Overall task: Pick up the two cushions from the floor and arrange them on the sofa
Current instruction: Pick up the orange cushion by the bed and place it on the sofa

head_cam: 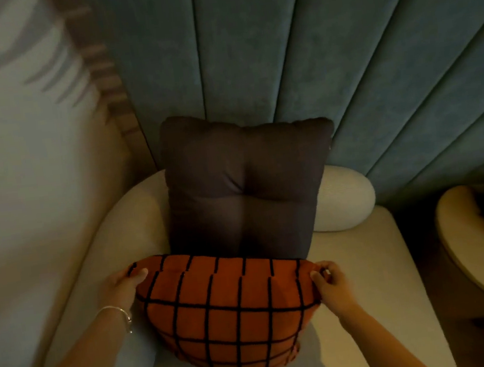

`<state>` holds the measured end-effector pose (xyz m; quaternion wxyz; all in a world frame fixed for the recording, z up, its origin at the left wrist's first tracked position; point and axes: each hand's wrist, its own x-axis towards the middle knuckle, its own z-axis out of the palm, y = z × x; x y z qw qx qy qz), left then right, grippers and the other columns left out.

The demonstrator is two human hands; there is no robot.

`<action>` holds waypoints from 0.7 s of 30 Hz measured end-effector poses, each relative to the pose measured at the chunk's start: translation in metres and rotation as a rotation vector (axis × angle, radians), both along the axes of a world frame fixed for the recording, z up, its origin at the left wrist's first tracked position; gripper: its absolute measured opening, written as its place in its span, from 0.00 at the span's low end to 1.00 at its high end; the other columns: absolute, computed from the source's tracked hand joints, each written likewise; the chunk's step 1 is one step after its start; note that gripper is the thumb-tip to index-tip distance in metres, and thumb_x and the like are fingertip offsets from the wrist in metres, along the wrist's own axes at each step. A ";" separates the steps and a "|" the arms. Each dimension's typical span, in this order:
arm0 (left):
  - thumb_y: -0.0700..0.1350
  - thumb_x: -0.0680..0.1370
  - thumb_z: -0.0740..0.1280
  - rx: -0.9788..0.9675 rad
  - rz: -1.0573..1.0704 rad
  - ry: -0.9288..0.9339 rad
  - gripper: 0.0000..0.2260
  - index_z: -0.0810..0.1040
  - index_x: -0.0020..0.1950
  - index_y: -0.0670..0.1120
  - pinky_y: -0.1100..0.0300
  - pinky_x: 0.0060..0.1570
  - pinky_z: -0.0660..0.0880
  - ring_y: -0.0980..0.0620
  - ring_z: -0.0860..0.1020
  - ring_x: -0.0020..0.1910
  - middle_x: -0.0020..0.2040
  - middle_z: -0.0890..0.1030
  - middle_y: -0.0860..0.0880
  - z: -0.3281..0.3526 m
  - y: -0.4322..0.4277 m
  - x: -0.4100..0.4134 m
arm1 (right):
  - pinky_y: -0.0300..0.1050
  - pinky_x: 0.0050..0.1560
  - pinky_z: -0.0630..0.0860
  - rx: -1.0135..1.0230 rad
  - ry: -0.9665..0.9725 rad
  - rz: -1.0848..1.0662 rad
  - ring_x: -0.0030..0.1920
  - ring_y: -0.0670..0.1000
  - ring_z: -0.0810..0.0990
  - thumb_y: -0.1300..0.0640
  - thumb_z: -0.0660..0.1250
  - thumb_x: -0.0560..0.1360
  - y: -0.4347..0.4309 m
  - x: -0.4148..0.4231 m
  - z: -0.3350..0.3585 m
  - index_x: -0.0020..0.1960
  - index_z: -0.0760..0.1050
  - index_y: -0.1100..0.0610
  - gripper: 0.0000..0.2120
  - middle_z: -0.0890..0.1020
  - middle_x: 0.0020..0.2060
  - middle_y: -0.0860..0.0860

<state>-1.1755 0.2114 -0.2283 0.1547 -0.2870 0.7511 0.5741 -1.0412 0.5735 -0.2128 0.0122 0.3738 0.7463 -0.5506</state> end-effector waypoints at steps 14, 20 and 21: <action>0.56 0.78 0.57 -0.330 -0.281 -0.051 0.23 0.77 0.60 0.38 0.53 0.53 0.68 0.36 0.76 0.58 0.58 0.80 0.35 -0.018 0.013 -0.016 | 0.49 0.52 0.77 -0.423 -0.156 0.024 0.52 0.50 0.80 0.43 0.77 0.55 -0.001 -0.003 -0.026 0.60 0.73 0.49 0.35 0.82 0.52 0.50; 0.52 0.78 0.60 -0.370 -0.276 -0.137 0.22 0.77 0.59 0.35 0.51 0.55 0.72 0.34 0.76 0.57 0.57 0.79 0.32 -0.010 0.027 -0.058 | 0.49 0.51 0.77 -0.192 -0.143 -0.008 0.52 0.51 0.79 0.37 0.74 0.57 0.002 -0.041 -0.024 0.58 0.74 0.49 0.33 0.81 0.50 0.49; 0.49 0.78 0.61 -0.371 -0.268 -0.169 0.20 0.75 0.62 0.35 0.47 0.58 0.72 0.34 0.75 0.58 0.59 0.78 0.32 -0.011 0.030 -0.060 | 0.52 0.56 0.75 -0.146 -0.165 -0.039 0.55 0.55 0.78 0.40 0.74 0.60 -0.002 -0.044 -0.030 0.63 0.72 0.52 0.34 0.81 0.54 0.53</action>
